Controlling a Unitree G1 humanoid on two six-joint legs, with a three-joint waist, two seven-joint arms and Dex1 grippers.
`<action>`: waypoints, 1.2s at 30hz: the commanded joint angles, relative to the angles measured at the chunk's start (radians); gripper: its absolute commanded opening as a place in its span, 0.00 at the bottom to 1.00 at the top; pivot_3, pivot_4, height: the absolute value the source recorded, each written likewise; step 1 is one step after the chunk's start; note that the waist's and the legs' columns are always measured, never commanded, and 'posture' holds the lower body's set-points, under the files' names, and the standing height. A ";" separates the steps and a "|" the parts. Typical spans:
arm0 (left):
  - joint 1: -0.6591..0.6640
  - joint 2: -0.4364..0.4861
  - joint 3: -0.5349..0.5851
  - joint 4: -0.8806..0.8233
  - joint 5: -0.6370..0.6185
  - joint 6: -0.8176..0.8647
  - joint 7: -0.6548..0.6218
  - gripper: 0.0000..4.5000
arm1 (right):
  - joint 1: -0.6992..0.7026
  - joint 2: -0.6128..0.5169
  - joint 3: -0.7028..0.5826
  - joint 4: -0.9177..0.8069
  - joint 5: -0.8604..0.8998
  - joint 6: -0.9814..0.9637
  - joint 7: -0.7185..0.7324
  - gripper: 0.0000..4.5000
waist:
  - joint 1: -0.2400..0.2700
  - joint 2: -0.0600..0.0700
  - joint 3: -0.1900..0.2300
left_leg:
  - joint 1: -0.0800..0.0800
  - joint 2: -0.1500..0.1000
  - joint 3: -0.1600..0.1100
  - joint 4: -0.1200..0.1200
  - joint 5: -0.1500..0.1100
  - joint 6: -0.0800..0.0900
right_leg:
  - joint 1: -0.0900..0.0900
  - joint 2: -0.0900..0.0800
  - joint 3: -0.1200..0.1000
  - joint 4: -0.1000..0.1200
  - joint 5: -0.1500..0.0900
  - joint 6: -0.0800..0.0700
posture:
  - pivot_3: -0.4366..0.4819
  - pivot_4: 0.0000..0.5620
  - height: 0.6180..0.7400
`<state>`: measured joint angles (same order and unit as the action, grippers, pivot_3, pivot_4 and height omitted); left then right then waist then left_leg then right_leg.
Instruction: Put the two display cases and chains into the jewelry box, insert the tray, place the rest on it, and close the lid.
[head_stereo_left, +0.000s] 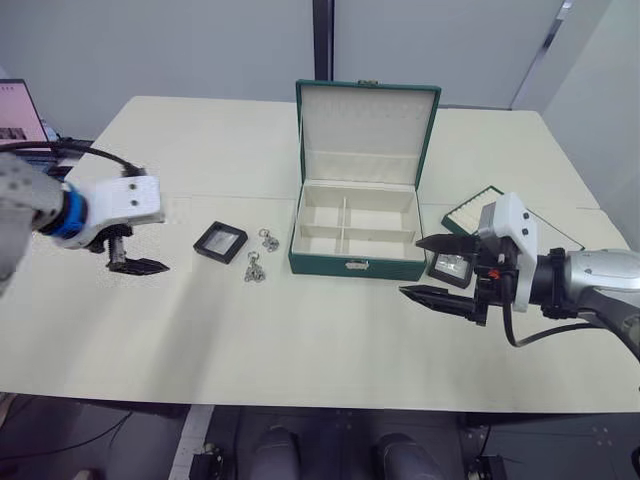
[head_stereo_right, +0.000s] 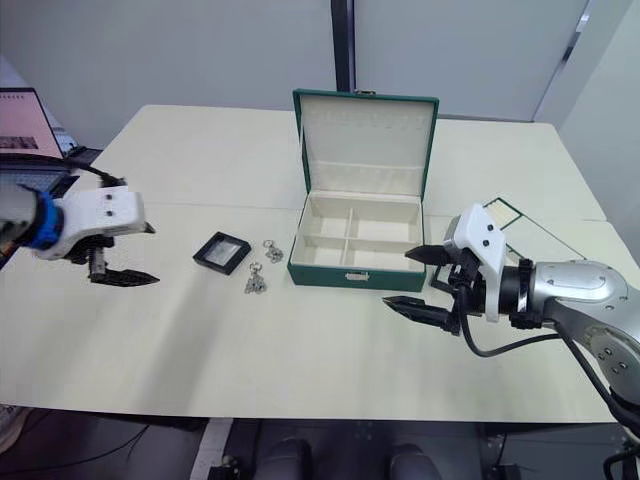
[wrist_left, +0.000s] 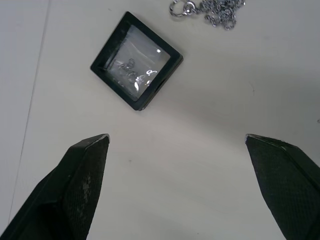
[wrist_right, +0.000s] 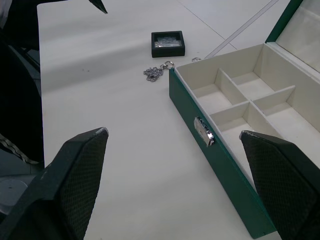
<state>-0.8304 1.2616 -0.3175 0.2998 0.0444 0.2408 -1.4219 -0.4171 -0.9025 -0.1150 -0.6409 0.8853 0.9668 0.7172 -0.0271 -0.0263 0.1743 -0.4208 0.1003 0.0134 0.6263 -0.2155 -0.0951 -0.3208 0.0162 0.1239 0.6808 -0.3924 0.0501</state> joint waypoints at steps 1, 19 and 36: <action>-0.142 -0.064 -0.083 0.216 0.163 -0.185 -0.045 1.00 | -0.012 -0.019 -0.024 -0.015 -0.002 -0.013 0.002 1.00 | -0.002 0.000 0.000 | 0.000 0.000 0.000 0.000 0.000 0.000 | 0.000 0.000 0.000 0.000 0.000 0.000 | 0.48 0.27 1.00; -0.389 -0.349 -0.219 0.693 0.441 -0.607 -0.006 1.00 | -0.003 -0.051 -0.042 -0.017 0.003 -0.014 0.006 1.00 | -0.003 0.000 0.000 | -0.002 0.000 -0.001 0.002 0.000 0.000 | 0.000 0.000 -0.001 0.001 0.000 0.000 | 0.48 0.27 1.00; -0.395 -0.434 -0.223 0.798 0.505 -0.686 0.082 0.96 | 0.017 -0.077 -0.074 -0.028 0.015 -0.007 0.000 1.00 | -0.003 -0.001 0.000 | -0.001 0.000 -0.003 0.003 0.000 0.000 | 0.002 0.000 -0.003 0.001 0.000 0.000 | 0.48 0.27 1.00</action>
<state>-1.1919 0.8253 -0.5436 1.0946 0.5370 -0.4250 -1.3423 -0.3981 -0.9642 -0.1465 -0.6381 0.8872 0.9672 0.7177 -0.0300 -0.0269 0.1742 -0.4223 0.1004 0.0107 0.6289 -0.2151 -0.0953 -0.3189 0.0158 0.1210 0.6819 -0.3922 0.0503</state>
